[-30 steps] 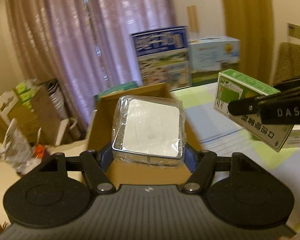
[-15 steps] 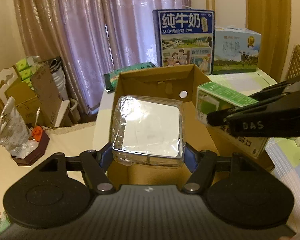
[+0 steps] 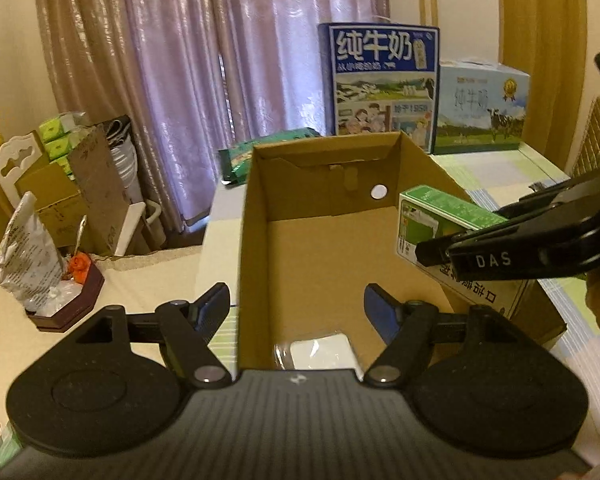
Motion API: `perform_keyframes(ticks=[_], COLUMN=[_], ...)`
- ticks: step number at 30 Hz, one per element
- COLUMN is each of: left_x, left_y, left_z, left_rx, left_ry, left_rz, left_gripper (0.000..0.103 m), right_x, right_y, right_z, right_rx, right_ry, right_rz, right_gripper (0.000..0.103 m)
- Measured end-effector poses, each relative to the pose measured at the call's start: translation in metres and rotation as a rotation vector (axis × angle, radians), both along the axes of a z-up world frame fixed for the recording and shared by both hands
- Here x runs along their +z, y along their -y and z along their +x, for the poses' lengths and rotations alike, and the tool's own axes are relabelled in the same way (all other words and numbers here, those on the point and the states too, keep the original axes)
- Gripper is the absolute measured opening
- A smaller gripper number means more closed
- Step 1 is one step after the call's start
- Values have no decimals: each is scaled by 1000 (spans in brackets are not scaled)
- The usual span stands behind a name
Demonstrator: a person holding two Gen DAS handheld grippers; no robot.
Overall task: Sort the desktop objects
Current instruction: 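Carry the wrapped pad with the left gripper while the right carries the green box to the cardboard box, then open the left gripper over the cardboard box while the right releases the green box inside, then move both open grippers back over the remaining items on the table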
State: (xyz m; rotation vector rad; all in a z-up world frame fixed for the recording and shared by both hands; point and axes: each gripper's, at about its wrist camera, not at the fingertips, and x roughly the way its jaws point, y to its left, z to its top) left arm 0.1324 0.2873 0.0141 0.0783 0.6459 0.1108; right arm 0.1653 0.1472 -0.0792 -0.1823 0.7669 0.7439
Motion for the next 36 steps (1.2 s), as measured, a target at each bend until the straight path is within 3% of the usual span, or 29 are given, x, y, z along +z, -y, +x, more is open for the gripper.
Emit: perform_keyframes(ticks=[4,5,6,7,13,22,27,36], left_x=[4,5,6,7,20,44,51,45], left_y=[-4,-5,-5,-5,6,61,108,195], left_z=[-11,-14,-17,-20,-34,-47,-45,-38], left_rx=[15,17,19,22,13,-89,-189,-344], left_ry=[6,8,11,14,43,99,99,89], left_rz=[-8,-9,-9,-10,-20,-39,-42,-51], left_gripper=[70,70,70,70,71,78,82,97], right_x=[1,2,4,7,34,45,23,4], right_y=[-5,-5,-5,-3,35,157,234,344], right_z=[0,0,0,0,-11,-54,-77,-89], right_rx=[12,10,5,1,-28,-139,-223,-377], right_ry=[3,13,18,22,83,175,139,82], right_rz=[28,33,35,49,108,96,63,-10], right_gripper=[31,37,52,57,62,77,85,88])
